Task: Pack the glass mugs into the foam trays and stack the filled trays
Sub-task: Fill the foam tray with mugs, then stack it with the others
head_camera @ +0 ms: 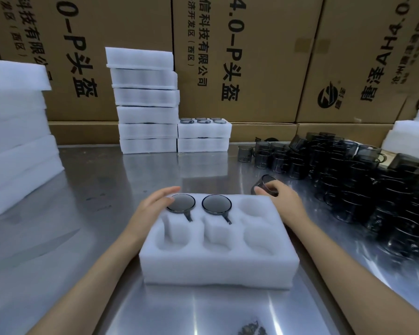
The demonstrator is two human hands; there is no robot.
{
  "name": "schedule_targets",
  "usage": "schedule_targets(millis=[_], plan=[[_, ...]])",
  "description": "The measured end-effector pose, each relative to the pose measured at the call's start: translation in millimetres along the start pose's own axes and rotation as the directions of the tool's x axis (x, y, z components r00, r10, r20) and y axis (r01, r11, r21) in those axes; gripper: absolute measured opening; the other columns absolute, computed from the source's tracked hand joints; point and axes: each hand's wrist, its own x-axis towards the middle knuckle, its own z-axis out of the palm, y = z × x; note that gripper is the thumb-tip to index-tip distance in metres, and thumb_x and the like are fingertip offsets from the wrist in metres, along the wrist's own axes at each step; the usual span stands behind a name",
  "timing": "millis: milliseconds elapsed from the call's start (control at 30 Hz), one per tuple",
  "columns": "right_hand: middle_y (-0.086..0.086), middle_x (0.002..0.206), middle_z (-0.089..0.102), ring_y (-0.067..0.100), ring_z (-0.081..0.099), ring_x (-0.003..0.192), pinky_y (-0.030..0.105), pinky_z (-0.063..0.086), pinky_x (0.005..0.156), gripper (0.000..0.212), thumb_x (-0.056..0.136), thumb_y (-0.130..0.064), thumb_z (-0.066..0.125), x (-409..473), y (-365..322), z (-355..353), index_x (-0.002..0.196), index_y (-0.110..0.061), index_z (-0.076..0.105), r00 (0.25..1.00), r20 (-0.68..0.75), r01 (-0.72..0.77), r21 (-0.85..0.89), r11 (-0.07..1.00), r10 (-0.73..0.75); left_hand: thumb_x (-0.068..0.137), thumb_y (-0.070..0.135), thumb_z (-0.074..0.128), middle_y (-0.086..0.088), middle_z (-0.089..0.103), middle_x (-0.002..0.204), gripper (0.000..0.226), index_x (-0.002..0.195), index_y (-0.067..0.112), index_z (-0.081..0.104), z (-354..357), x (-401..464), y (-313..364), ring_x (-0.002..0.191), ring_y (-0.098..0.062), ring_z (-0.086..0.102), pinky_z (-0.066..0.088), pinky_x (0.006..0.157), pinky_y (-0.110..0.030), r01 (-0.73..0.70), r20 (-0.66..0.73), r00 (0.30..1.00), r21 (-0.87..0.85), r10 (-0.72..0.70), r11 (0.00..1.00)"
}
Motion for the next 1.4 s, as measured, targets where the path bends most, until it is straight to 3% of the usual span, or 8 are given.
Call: schedule_targets(millis=[100, 200, 333, 467, 667, 833, 1200, 1400], plan=[[-0.004, 0.122, 0.06, 0.018, 0.053, 0.111, 0.033, 0.041, 0.087, 0.042, 0.085, -0.048, 0.058, -9, 4, -8, 0.12, -0.025, 0.056, 0.999, 0.005, -0.042, 0.09, 0.995, 0.041, 0.094, 0.009, 0.049, 0.022, 0.067, 0.089, 0.025, 0.104, 0.023, 0.068, 0, -2, 1, 0.075, 0.013, 0.062, 0.043, 0.058, -0.002, -0.002, 0.003, 1.0, -0.008, 0.002, 1.0], [-0.009, 0.1, 0.062, 0.016, 0.057, 0.094, 0.031, 0.039, 0.073, 0.031, 0.083, -0.045, 0.064, -19, -5, -17, 0.103, -0.025, 0.053, 0.991, -0.135, 0.015, 0.192, 0.981, 0.011, 0.093, 0.007, 0.05, 0.02, 0.067, 0.088, 0.026, 0.103, 0.022, 0.068, 0, -2, 1, 0.071, 0.014, 0.062, 0.042, 0.057, -0.001, -0.011, -0.021, 1.0, 0.0, 0.011, 1.0], [-0.008, 0.09, 0.062, 0.013, 0.06, 0.081, 0.036, 0.046, 0.068, 0.047, 0.078, -0.051, 0.065, -31, -32, -36, 0.108, -0.036, 0.033, 0.966, -0.257, 0.13, 0.394, 0.91, -0.027, 0.091, 0.004, 0.05, 0.014, 0.066, 0.095, 0.027, 0.103, 0.019, 0.068, -1, -1, -1, 0.069, 0.016, 0.059, 0.04, 0.056, 0.0, -0.039, -0.084, 0.996, 0.047, 0.043, 0.998], [-0.025, 0.082, 0.062, -0.001, 0.059, 0.079, 0.025, 0.043, 0.066, 0.039, 0.074, -0.063, 0.054, -48, -53, -42, 0.11, -0.048, 0.047, 0.932, -0.304, 0.282, 0.265, 0.922, -0.197, 0.09, 0.002, 0.05, 0.009, 0.067, 0.09, 0.029, 0.103, 0.02, 0.069, 0, 0, -5, 0.066, 0.013, 0.059, 0.04, 0.057, -0.001, -0.074, -0.14, 0.987, 0.075, 0.084, 0.994], [-0.027, 0.078, 0.056, 0.001, 0.049, 0.083, 0.022, 0.036, 0.062, 0.041, 0.066, -0.07, 0.045, -57, -64, -39, 0.103, -0.051, 0.047, 0.921, -0.16, 0.354, -0.039, 0.934, -0.356, 0.09, 0.006, 0.052, 0.013, 0.066, 0.094, 0.029, 0.103, 0.025, 0.068, -2, 1, -6, 0.072, 0.016, 0.058, 0.04, 0.059, 0.001, -0.078, -0.124, 0.988, 0.106, 0.091, 0.991], [-0.032, 0.068, 0.043, 0.009, 0.043, 0.081, 0.016, 0.028, 0.055, 0.044, 0.068, -0.067, 0.055, -61, -69, -40, 0.105, -0.044, 0.051, 0.879, -0.102, 0.428, -0.257, 0.866, -0.465, 0.09, 0.007, 0.051, 0.014, 0.066, 0.1, 0.029, 0.107, 0.023, 0.068, -2, 1, -7, 0.074, 0.017, 0.058, 0.04, 0.059, 0.0, -0.064, -0.117, 0.99, 0.108, 0.077, 0.992], [-0.027, 0.07, 0.045, 0.006, 0.042, 0.084, 0.022, 0.03, 0.057, 0.046, 0.07, -0.067, 0.055, -66, -68, -43, 0.107, -0.042, 0.05, 0.907, -0.02, 0.4, -0.274, 0.875, -0.421, 0.09, 0.008, 0.052, 0.018, 0.065, 0.099, 0.028, 0.104, 0.026, 0.068, -3, 1, -6, 0.074, 0.019, 0.058, 0.039, 0.059, 0.002, -0.074, -0.104, 0.991, 0.117, 0.086, 0.99], [-0.022, 0.092, 0.061, 0.008, 0.053, 0.096, 0.033, 0.04, 0.073, 0.064, 0.072, -0.081, 0.025, -68, -66, -58, 0.115, -0.043, 0.054, 0.953, -0.103, 0.281, -0.045, 0.959, -0.284, 0.093, 0.013, 0.053, 0.014, 0.064, 0.101, 0.026, 0.11, 0.029, 0.065, -6, -2, -1, 0.08, 0.02, 0.056, 0.038, 0.063, 0.002, -0.077, -0.066, 0.994, 0.186, 0.091, 0.98]])
